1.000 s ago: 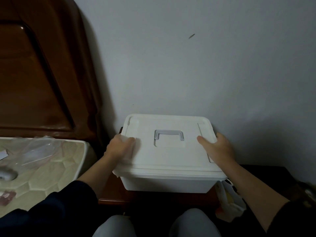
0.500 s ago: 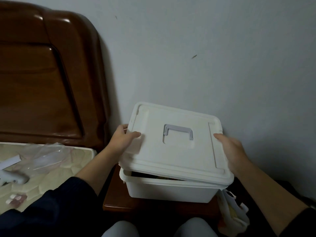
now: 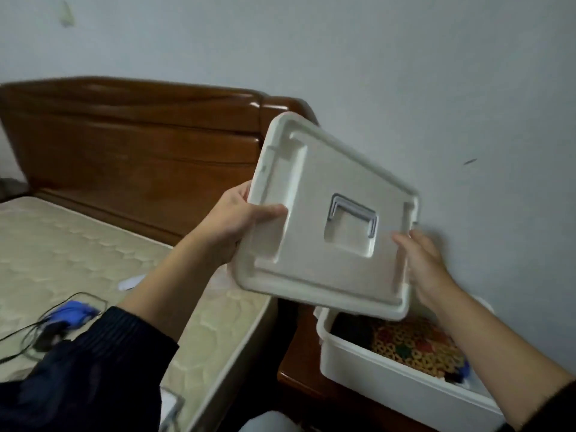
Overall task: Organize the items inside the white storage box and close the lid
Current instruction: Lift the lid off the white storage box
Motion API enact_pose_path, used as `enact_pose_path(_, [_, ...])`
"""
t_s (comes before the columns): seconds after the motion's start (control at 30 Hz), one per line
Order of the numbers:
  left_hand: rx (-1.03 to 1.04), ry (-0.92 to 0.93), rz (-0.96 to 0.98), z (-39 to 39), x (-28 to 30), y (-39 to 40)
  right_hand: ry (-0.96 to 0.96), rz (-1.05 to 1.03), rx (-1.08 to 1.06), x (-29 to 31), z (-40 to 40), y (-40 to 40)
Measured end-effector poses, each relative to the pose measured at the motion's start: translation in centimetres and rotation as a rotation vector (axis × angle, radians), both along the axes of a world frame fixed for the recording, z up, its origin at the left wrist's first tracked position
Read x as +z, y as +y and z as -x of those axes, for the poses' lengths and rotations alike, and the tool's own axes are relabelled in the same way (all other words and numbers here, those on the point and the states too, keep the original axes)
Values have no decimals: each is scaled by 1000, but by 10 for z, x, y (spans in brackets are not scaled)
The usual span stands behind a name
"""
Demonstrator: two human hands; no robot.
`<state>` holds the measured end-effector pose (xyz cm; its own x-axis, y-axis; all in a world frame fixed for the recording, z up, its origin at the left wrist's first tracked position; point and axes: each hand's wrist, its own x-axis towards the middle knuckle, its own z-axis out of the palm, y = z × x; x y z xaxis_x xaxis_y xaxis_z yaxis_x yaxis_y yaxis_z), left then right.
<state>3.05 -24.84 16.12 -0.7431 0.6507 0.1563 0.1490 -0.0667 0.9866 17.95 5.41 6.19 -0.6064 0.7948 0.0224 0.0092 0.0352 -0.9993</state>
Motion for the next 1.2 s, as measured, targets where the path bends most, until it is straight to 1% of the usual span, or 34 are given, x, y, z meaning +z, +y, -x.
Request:
enact_pose_path(0.07, [97,122,-27,-3,14,-36,97,76,174,14,34,-40])
enact_pose_path(0.13, [207,263,-36,-6,22,-67,183,118,394,35,62,-89])
enact_pose_path(0.23, [369,485,-13,-10,23,-107,298,228,667,69,88,-166])
enact_pose_path(0.3, [453,662,79,-14,15,-129,342,294,849,89,97,-209])
enact_pose_path(0.37, [530,838,258,-18,4,-149,363,342,1008,102,103,-244])
enact_pose_path(0.43, [605,999,490,-23,-9,-169,332,413,1067,106,109,-275])
enact_pose_path(0.47, [635,1074,597,-25,-16,-179,295,438,1057,104,111,-290])
enact_pose_path(0.5, [659,1126,667,-26,-23,-190,260,453,1019,100,114,-305])
enact_pose_path(0.57, [666,1164,702,-29,-31,-217,216,471,929,87,119,-334])
enact_pose_path(0.63, [601,1088,739,-32,-38,-250,236,545,892,75,124,-362])
enact_pose_path(0.7, [600,871,787,-34,-45,-284,260,635,865,65,128,-386])
enact_pose_path(0.73, [685,747,811,-33,-50,-300,257,667,855,60,131,-396])
enact_pose_path(0.77, [833,608,835,-32,-56,-318,255,698,851,55,135,-406])
enact_pose_path(0.8, [1014,446,851,-30,-61,-336,251,733,850,50,138,-417])
enact_pose_path(0.83, [1180,235,830,-31,-66,-355,243,768,850,45,141,-428])
enact_pose_path(0.87, [1279,-9,744,-33,-71,-374,227,801,850,40,143,-440])
enact_pose_path(0.9, [1285,-241,591,-38,-77,-390,208,831,858,35,145,-454])
enact_pose_path(0.93, [1212,-421,381,-44,-83,-405,184,851,870,30,146,-468])
enact_pose_path(0.97, [1131,-555,155,-50,-91,-417,153,861,883,24,148,-482])
enact_pose_path(1.0, [1099,-646,-45,-56,-99,-427,119,868,906,19,149,-496])
enact_pose_path(1.03, [1129,-688,-187,-60,-107,-437,80,879,929,13,151,-510])
enact_pose_path(1.07, [1200,-673,-258,-63,-117,-447,33,896,947,7,152,-524])
enact_pose_path(1.13, [1345,-561,-258,-70,-134,-464,-75,883,981,-9,154,-550])
enact_pose_path(1.2, [1428,-493,-157,-82,-154,-482,-189,801,993,-32,156,-570])
